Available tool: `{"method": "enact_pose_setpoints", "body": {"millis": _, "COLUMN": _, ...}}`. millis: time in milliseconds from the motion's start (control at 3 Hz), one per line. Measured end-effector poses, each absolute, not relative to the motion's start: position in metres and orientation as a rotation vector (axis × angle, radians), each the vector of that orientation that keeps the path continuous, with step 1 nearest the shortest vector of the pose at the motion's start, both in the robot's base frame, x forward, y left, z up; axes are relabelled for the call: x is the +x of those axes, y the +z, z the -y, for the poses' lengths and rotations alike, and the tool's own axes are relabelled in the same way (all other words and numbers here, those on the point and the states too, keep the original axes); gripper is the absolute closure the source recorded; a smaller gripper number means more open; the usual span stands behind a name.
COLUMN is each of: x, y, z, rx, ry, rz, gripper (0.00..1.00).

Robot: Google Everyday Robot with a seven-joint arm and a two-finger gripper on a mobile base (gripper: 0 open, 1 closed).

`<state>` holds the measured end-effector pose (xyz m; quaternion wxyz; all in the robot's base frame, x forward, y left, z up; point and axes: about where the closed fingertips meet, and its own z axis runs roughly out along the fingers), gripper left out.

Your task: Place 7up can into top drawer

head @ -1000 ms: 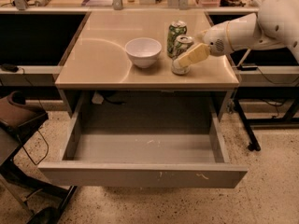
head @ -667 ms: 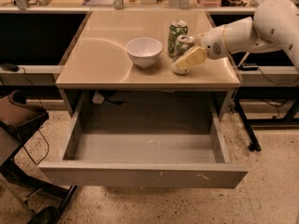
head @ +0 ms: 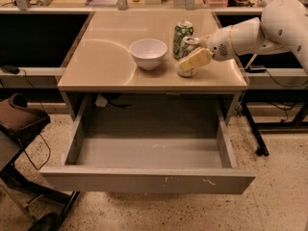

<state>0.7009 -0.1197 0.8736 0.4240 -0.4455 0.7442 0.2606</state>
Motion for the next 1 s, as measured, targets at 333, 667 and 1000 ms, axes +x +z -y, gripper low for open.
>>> {"method": "enact_pose_setpoints", "body": {"millis": 333, "x": 0.7009, "y": 0.8736, "z": 0.1197, "rx": -1.115, "ry": 0.652, "rz": -1.862, "gripper": 0.42}}
{"method": "enact_pose_setpoints", "body": {"millis": 667, "x": 0.7009, "y": 0.8736, "z": 0.1196, "rx": -1.115, "ry": 0.652, "rz": -1.862, "gripper": 0.65}}
{"method": "enact_pose_setpoints", "body": {"millis": 1000, "x": 0.7008, "y": 0.8736, "z": 0.1197, "rx": -1.115, "ry": 0.652, "rz": -1.862, "gripper": 0.89}}
